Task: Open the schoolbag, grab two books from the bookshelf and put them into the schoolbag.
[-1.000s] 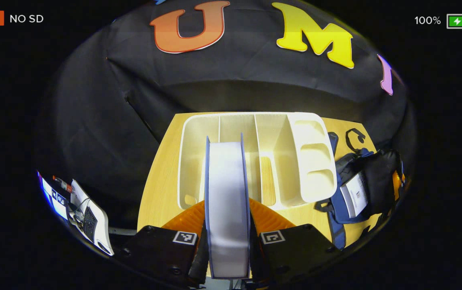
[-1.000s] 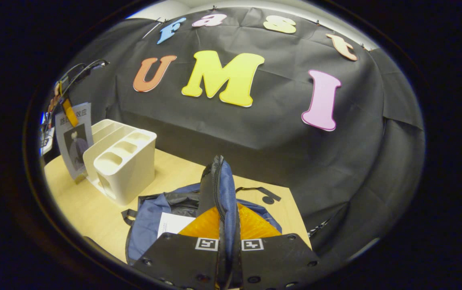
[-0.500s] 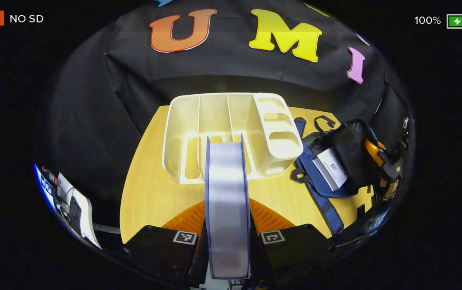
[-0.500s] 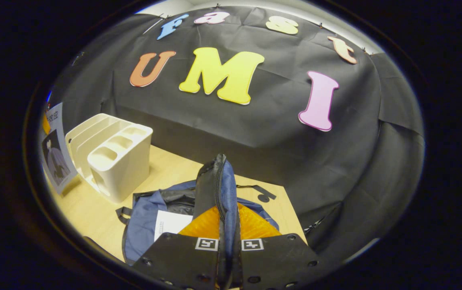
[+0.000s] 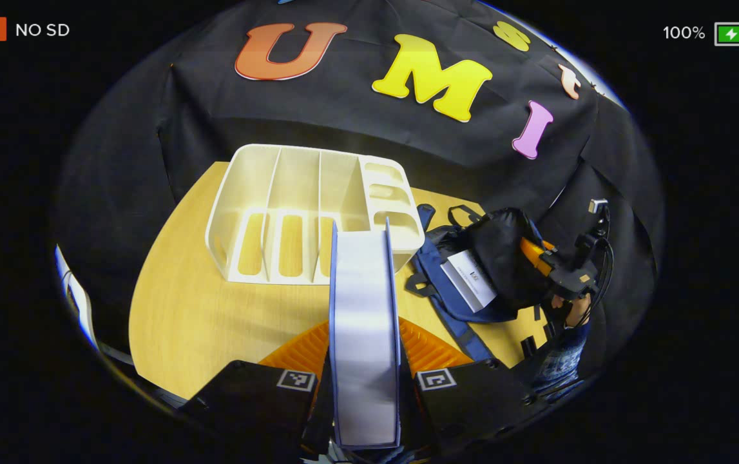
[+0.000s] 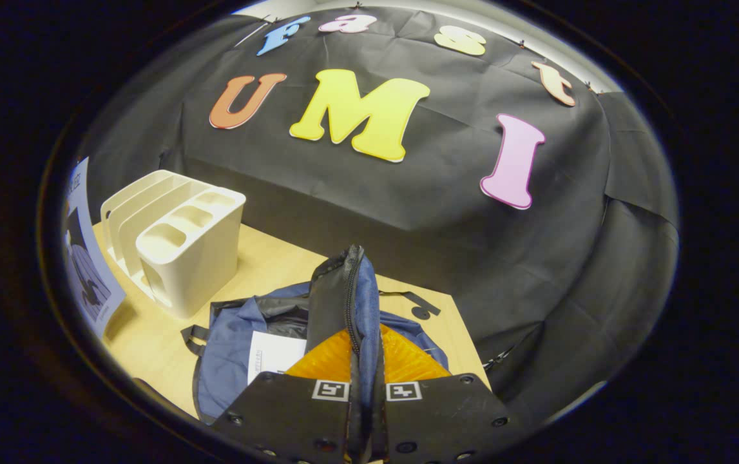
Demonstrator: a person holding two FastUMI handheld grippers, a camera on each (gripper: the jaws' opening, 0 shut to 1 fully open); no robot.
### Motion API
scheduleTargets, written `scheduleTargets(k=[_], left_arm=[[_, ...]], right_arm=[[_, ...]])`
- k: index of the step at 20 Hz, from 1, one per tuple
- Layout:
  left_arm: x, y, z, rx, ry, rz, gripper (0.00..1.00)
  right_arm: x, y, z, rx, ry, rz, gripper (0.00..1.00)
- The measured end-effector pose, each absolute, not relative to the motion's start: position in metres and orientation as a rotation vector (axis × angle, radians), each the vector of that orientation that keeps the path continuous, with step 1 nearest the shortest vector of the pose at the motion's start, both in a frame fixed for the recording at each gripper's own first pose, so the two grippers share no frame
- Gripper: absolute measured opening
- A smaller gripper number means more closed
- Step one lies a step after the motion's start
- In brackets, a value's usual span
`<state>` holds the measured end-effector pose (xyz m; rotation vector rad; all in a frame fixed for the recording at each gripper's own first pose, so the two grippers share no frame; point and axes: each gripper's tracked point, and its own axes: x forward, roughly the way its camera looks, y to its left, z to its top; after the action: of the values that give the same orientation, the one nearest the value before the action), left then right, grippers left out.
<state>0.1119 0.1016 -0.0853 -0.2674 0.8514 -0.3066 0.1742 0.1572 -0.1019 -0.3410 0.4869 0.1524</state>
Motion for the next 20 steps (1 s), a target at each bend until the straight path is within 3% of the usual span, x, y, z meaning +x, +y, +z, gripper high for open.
scheduleTargets(k=[9, 20], left_arm=[[0.182, 0.035, -0.059, -0.596, 0.717, -0.501, 0.43], [0.229, -0.029, -0.087, -0.8, 0.719, -0.512, 0.43]], right_arm=[[0.175, 0.161, -0.103, -0.297, 0.545, 0.156, 0.06], [0.199, 0.169, -0.068, -0.355, 0.531, 0.142, 0.06]])
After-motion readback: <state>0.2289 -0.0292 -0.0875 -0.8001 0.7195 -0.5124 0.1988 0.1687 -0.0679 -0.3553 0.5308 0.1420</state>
